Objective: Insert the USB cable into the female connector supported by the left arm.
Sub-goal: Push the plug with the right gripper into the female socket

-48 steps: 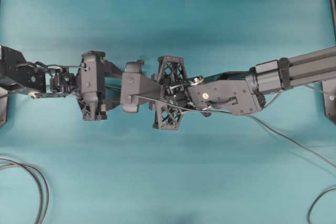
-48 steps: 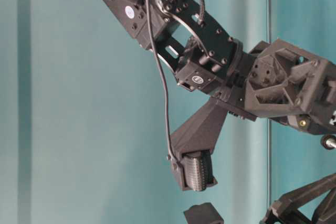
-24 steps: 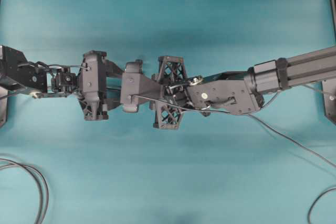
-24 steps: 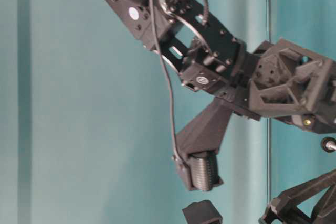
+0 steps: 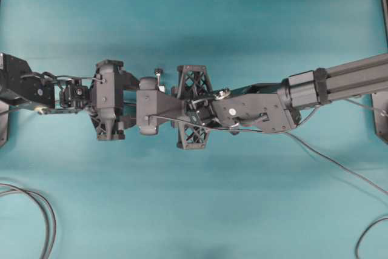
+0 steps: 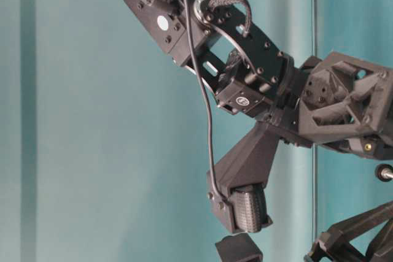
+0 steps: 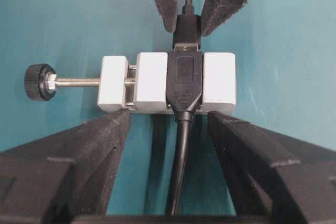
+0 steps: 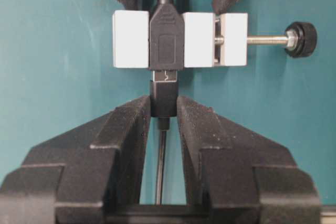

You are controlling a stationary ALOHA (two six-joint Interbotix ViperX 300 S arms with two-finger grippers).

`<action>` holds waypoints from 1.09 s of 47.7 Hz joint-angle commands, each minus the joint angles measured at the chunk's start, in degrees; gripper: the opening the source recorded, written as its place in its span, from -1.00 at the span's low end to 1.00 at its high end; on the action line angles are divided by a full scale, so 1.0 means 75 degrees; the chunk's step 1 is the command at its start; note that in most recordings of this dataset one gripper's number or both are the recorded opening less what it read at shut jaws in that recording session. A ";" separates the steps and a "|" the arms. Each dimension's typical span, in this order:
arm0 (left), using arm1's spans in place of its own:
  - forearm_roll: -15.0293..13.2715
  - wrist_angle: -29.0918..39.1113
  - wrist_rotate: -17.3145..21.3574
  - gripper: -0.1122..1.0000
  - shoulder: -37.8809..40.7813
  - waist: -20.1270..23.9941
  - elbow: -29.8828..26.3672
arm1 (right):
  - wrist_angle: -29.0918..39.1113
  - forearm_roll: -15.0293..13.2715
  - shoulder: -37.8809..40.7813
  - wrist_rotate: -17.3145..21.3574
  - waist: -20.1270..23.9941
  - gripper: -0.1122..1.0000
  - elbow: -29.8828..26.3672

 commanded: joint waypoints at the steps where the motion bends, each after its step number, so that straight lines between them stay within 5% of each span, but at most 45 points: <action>1: 0.0023 0.0035 -0.0047 0.60 -0.0070 -0.0176 -0.0129 | -0.0082 -0.0047 -0.0129 -0.0023 -0.0023 -0.43 -0.0270; 52: 0.0012 0.0117 -0.0047 0.60 0.0023 -0.0199 -0.0492 | -0.0562 -0.0047 0.0059 -0.1031 0.0082 -0.43 -0.0574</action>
